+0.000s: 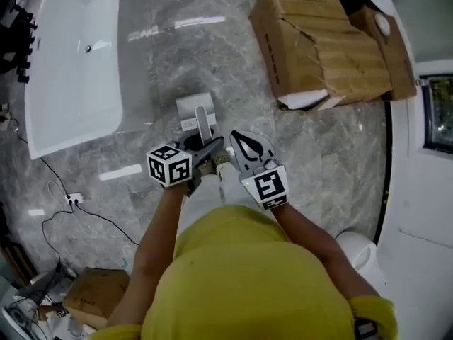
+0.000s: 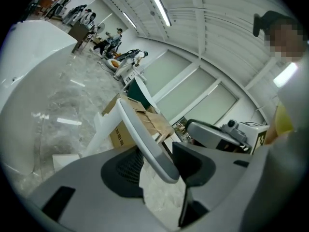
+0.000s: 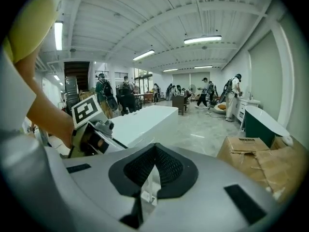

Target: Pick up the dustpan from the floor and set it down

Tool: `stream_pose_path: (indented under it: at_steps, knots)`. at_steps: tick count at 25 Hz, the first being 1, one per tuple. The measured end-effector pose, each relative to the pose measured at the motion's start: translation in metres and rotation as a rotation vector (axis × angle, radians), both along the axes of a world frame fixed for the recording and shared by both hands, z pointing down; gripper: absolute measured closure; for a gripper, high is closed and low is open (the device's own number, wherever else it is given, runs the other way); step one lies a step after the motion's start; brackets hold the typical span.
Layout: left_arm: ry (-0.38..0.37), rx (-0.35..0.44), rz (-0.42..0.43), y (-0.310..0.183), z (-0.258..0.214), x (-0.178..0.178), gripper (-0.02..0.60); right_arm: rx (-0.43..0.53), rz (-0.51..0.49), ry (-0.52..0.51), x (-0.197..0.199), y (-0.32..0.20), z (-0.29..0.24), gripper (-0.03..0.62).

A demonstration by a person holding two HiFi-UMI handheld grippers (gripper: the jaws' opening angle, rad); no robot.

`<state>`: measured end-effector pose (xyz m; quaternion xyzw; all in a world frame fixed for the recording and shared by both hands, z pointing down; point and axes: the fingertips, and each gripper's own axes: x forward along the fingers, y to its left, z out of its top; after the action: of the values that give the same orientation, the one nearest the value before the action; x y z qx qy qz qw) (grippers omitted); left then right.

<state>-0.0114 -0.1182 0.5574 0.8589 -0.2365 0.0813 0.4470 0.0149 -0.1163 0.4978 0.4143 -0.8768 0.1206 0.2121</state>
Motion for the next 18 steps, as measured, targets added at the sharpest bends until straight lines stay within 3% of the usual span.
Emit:
stream_pose_path:
  at_steps: [4, 18]
  knots:
    - [0.020, 0.046, 0.025, 0.006, -0.034, 0.008, 0.387, 0.010, 0.005, -0.012, 0.005, -0.001, -0.006, 0.583]
    - [0.110, 0.081, -0.019, 0.005, -0.141, 0.013, 0.380, 0.077, 0.039, -0.072, 0.014, -0.010, -0.052, 0.583]
